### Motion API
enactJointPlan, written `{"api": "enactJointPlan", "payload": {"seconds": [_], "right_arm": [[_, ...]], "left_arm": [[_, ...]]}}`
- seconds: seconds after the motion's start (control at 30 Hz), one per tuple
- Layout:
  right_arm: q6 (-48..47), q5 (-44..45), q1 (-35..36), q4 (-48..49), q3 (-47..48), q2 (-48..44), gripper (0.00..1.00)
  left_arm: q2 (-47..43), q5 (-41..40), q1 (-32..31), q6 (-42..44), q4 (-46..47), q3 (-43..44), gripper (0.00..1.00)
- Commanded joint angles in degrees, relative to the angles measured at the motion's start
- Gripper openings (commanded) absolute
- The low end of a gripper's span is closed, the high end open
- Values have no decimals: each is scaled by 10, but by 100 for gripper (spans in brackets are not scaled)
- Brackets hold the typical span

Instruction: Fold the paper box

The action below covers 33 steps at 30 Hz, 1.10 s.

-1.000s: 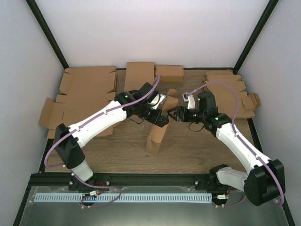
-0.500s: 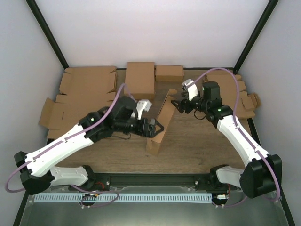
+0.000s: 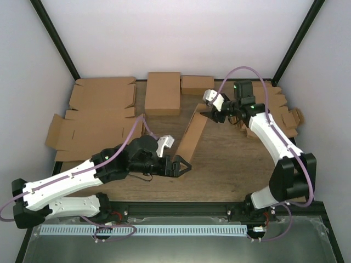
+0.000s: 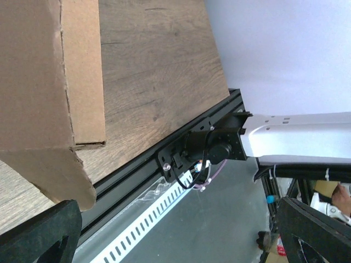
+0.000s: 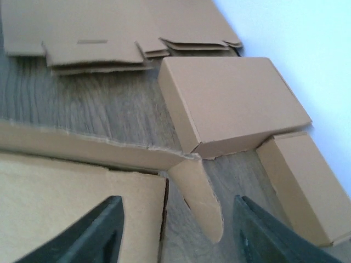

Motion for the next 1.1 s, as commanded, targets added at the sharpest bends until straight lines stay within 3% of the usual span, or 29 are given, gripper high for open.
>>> {"api": "enactJointPlan", "payload": {"seconds": [0.0,0.07,0.27,0.53,0.7,1.07], "right_arm": [[-118,-34,-7,-71,74,51,48],[-121,-38,-7,-71,86,70,40],[-114,-58,-7,-45,85,74,33],[-102,-2,-8,-3,82,74,47],[-124,-44,-14,-23,106,95,52],[-172,-120,-14,-124,190,152,43]], "left_arm": [[-13,-20,-3,-30,33,-21,100],[-11,-21,-3,-29,43,-27,100],[1,-28,-2,-35,73,-44,100],[13,-29,-1,-26,70,-39,100],[13,-25,-1,-31,76,-40,100],[22,-18,3,-45,98,-53,100]]}}
